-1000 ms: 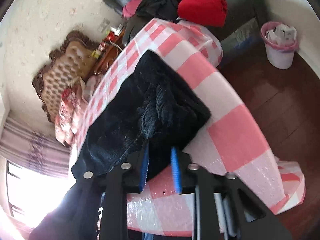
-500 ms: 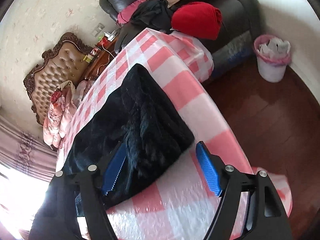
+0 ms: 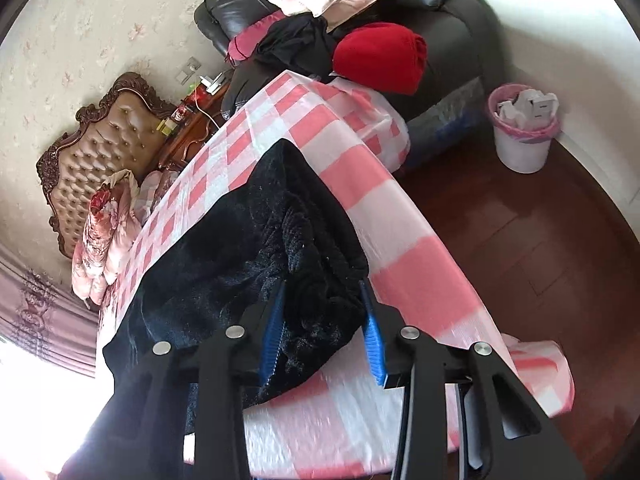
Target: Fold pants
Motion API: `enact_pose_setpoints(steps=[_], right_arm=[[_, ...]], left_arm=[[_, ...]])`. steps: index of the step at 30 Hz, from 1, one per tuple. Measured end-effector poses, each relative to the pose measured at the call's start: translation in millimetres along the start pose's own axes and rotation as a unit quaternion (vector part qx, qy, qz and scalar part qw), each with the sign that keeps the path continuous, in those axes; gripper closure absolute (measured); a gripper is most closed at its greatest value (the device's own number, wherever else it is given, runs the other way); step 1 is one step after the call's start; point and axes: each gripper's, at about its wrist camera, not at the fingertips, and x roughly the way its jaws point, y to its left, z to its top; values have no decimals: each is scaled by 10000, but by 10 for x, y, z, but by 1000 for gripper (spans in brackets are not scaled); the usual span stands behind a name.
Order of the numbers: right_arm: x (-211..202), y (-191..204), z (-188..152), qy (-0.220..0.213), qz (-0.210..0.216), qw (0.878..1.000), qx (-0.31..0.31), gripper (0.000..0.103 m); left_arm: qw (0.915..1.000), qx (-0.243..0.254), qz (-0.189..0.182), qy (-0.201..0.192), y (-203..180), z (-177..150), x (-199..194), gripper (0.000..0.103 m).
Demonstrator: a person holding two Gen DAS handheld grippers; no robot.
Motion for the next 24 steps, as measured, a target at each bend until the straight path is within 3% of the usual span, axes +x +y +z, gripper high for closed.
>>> enact_pose_setpoints(steps=[4,7,8,9,10,12,14,15,18,20,22,23,24], right_arm=[[-116,-62,-113,-31,-44,10000,65,67],[-149,-100,-180,-16,-259,9996,88,64],[-213,-120,-207,-95,-429,9989,165,64],[-298,-122,-238,-239,-674,9972,206,56],[-449,-92,-289,-514,-1120,9922,192,52],[-600,45,-387,-830,-1616,9834,-4,50],[-597,473,-586,-983,-1881,9745,-730,50],[-537,695,-695,-989,-1837,9720,-1078,49],[-183,1546,-1156,-809,-1162,9595,-2434,26],[79,2007,-1443,-747,-780,9433,-3138,26],[380,2282,-1608,-542,-620,9338,-3482,25],[484,2337,-1639,-470,-629,9319,-3541,25],[601,2358,-1649,-410,-694,9312,-3555,25]], left_arm=[[9997,-229,109,43,70,150,76,48],[9985,-222,485,105,68,236,157,49],[9975,-13,700,-28,-14,235,140,49],[9959,287,844,-143,-118,232,122,49],[9904,894,1020,-249,-319,193,128,49],[9719,1930,1347,-81,-673,17,313,50],[9589,2494,1336,224,-925,-153,589,66],[9493,2800,1370,407,-1059,-272,770,73],[9090,3834,1342,931,-1488,-794,1407,75],[8747,4500,1278,1267,-1701,-1185,1860,74],[8518,4865,1293,1451,-1722,-1441,2165,71],[8464,4925,1370,1490,-1675,-1502,2292,71],[8479,4897,1420,1450,-1648,-1504,2343,70]])
